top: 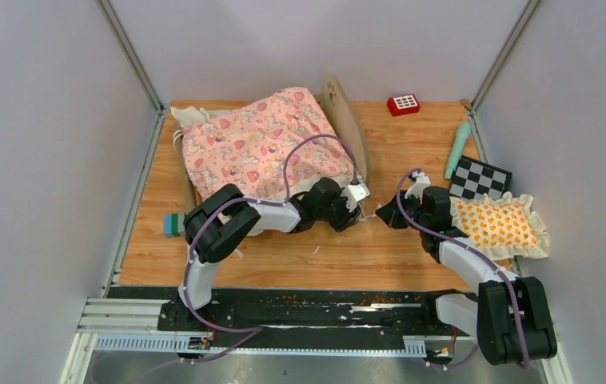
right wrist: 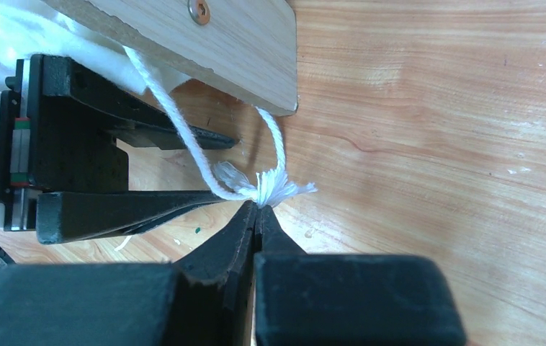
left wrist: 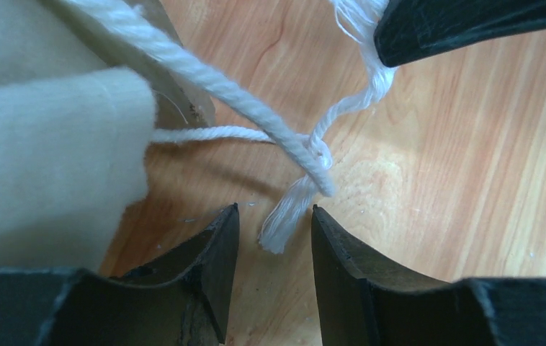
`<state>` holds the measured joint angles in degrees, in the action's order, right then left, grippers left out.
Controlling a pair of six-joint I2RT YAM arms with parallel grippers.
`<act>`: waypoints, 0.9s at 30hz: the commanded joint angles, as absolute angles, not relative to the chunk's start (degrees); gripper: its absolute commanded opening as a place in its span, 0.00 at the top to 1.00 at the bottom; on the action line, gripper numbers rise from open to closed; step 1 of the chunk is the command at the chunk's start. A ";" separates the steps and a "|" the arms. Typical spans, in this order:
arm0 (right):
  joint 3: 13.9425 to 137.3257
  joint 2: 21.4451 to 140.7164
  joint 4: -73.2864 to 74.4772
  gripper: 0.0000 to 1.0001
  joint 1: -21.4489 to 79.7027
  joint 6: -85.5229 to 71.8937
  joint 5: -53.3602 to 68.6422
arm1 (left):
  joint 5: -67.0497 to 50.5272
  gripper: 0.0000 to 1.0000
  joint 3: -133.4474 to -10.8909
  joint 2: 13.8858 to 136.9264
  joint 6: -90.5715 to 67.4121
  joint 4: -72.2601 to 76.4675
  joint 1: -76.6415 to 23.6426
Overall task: Set up the pet bed
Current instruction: Tie the ropes to the bed frame.
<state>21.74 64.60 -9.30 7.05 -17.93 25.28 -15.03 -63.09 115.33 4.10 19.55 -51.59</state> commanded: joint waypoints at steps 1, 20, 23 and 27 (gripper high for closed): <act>22.89 63.24 -10.05 1.00 6.99 -17.73 26.21 | -10.98 0.52 -64.10 117.20 7.81 18.99 -52.89; 23.84 61.65 -9.95 1.00 6.95 -21.57 22.00 | -12.46 1.00 -54.77 108.25 2.36 20.57 -53.00; 26.06 62.37 -8.78 1.00 6.94 -23.95 19.83 | -12.18 1.00 -51.89 105.53 1.20 20.03 -53.00; 30.73 64.74 -5.37 1.00 6.94 -26.67 16.05 | -11.87 1.00 -49.07 102.56 -0.97 18.39 -53.00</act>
<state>24.69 63.13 -7.16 7.05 -22.44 21.06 -11.64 -51.27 106.65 2.26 20.64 -52.84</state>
